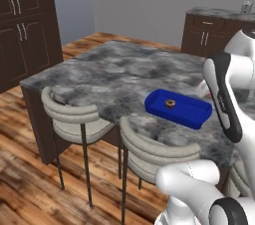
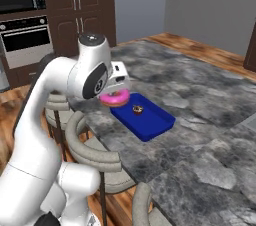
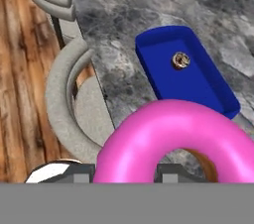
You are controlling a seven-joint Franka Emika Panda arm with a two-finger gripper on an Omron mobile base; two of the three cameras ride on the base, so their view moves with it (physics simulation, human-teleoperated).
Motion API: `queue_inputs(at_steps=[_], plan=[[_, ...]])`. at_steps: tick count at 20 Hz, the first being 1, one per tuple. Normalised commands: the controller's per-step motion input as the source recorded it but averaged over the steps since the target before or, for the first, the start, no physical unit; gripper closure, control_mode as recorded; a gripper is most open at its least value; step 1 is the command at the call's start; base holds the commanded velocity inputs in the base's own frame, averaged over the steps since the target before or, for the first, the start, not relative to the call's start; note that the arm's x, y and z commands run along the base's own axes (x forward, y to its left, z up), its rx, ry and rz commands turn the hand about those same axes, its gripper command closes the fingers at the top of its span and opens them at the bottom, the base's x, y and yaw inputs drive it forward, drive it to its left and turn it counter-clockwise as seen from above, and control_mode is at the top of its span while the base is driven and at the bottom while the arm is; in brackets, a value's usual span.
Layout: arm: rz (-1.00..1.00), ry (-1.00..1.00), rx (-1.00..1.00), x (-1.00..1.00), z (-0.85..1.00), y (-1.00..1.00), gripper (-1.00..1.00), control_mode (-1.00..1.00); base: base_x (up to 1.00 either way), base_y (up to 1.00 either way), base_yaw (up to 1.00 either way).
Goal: Take the donut and cupcake from the fridge and place them on the empty tray on the dining counter.
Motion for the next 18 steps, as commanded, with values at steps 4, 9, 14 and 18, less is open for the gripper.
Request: queue_inputs(at_steps=[4, 9, 14, 18], plan=[[0.0, 0.13, 0.02, 0.41, -0.38, -0.35, 1.0, -1.0, 0.0, 0.0, 0.0], [0.04, 0.07, 0.02, 0.39, -0.46, -0.29, 1.0, -1.0, 0.0, 0.0, 0.0], [0.03, 0.02, 0.0, 0.36, -0.56, -0.08, 1.0, -1.0, 0.0, 0.0, 0.0], [0.0, 0.02, 0.0, 0.4, -0.55, 0.0, 1.0, -1.0, 0.0, 0.0, 0.0]])
